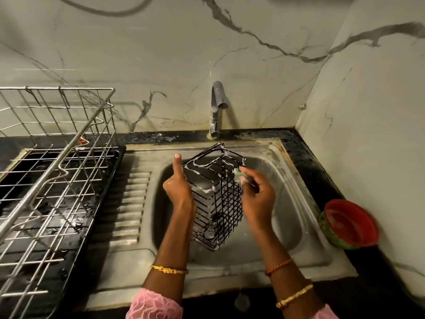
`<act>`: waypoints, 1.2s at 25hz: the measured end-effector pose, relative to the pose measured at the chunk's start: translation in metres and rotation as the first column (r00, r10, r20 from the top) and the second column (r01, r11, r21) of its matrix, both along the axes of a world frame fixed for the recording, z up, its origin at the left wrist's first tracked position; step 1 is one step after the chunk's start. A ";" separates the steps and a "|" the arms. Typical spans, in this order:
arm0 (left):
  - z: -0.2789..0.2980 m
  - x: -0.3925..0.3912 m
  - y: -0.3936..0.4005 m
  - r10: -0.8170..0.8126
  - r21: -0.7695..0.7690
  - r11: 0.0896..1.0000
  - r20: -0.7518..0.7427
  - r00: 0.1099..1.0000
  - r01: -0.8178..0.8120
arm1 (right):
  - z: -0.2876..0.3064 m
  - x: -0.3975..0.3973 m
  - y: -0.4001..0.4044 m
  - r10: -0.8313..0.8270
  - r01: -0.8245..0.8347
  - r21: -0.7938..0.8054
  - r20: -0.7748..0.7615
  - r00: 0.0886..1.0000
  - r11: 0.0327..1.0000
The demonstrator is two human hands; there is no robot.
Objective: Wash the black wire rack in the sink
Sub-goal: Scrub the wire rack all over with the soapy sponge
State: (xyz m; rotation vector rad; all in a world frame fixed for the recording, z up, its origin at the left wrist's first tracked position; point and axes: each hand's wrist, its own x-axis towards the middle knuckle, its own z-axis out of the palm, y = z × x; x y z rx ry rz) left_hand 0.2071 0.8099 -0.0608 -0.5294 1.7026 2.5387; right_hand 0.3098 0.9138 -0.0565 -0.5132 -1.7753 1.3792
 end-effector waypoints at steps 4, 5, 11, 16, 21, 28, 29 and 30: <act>0.007 -0.007 0.002 -0.002 -0.070 0.998 -0.032 0.999 0.000 | -0.004 -0.006 -0.014 0.034 -0.034 0.000 -0.073 0.997 0.999; 0.009 -0.008 0.000 0.011 -0.074 0.997 -0.022 1.000 -0.012 | -0.005 -0.003 -0.019 0.053 -0.049 0.041 -0.088 0.995 0.998; 0.026 -0.008 -0.003 0.047 -0.008 0.999 0.056 0.997 -0.047 | 0.006 0.006 -0.033 0.240 -0.119 0.625 -0.112 0.964 0.772; 0.033 -0.010 -0.003 -0.020 0.054 0.998 0.116 0.993 0.014 | 0.025 -0.025 0.013 0.054 0.020 0.633 -0.097 0.994 0.774; 0.032 -0.012 -0.004 -0.012 0.000 1.000 0.121 0.993 0.012 | 0.016 -0.031 0.018 0.004 0.045 0.550 -0.088 0.996 0.834; 0.036 -0.009 -0.001 0.012 -0.020 1.000 0.152 0.988 -0.009 | 0.013 -0.022 -0.026 0.250 -0.098 0.706 -0.114 0.962 0.701; 0.038 -0.008 -0.001 0.005 -0.025 1.000 0.162 0.987 -0.001 | 0.014 -0.026 -0.017 0.227 -0.082 0.716 -0.109 0.968 0.693; 0.037 -0.008 -0.001 -0.004 -0.023 1.000 0.174 0.985 0.008 | 0.014 -0.031 -0.005 0.188 -0.057 0.717 -0.104 0.977 0.694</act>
